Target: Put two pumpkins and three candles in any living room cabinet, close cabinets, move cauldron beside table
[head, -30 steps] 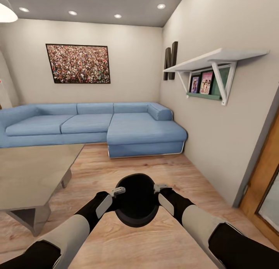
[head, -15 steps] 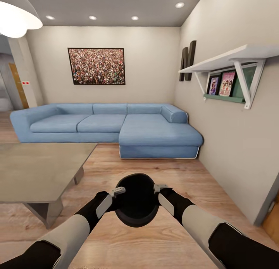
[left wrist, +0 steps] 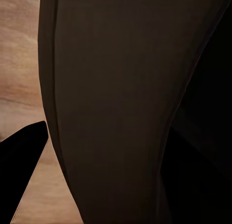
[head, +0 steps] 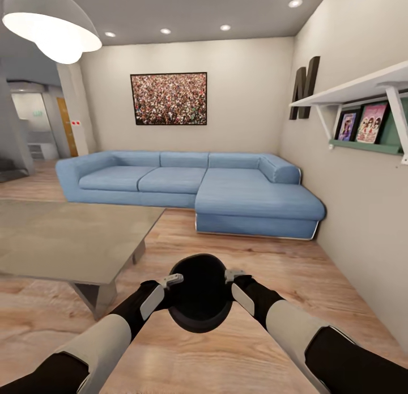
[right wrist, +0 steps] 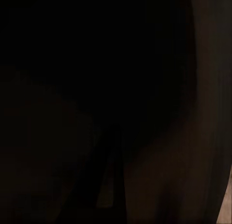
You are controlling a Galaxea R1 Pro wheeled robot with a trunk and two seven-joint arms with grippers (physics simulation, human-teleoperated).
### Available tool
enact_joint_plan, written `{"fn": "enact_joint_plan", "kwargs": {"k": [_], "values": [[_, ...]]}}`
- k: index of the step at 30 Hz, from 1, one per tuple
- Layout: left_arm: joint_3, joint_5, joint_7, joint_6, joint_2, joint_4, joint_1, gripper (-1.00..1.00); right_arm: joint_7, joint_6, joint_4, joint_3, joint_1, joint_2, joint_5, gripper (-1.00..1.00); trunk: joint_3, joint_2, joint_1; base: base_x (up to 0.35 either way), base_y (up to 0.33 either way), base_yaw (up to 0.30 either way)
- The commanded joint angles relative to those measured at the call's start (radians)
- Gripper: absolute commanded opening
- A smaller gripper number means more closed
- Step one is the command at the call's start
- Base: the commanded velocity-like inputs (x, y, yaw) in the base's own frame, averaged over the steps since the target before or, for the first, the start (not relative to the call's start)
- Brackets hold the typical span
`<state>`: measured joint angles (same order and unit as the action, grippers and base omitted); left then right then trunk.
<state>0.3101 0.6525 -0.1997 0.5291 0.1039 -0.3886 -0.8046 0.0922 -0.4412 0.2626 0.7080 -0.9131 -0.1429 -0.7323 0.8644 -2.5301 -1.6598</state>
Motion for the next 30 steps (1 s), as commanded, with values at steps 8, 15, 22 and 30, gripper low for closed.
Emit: {"fn": "enact_joint_plan", "kwargs": {"k": [8,15,22,30], "values": [[0.004,-0.014,-0.009,0.006,-0.001,0.0,-0.001,-1.0,0.007,-0.002,0.007,0.01,-0.001,0.001,-0.018,-1.0,0.004,-0.001,0.0,0.0,0.0,0.29],[0.004,-0.014,-0.009,0.006,-0.001,0.0,-0.001,-1.0,0.007,-0.002,0.007,0.01,-0.001,0.001,-0.018,-1.0,0.006,-0.001,0.0,0.0,-0.005,0.216],[0.004,-0.014,-0.009,0.005,-0.001,0.0,-0.001,-1.0,0.007,-0.002,0.007,0.01,-0.001,0.001,-0.018,-1.0,0.006,-0.001,0.0,0.0,-0.123,0.014],[0.004,-0.014,-0.009,0.005,-0.001,0.0,-0.001,-1.0,0.007,-0.002,0.007,0.011,-0.001,0.0,-0.018,-1.0,0.006,-0.001,0.0,0.0,-0.164,0.0]]}}
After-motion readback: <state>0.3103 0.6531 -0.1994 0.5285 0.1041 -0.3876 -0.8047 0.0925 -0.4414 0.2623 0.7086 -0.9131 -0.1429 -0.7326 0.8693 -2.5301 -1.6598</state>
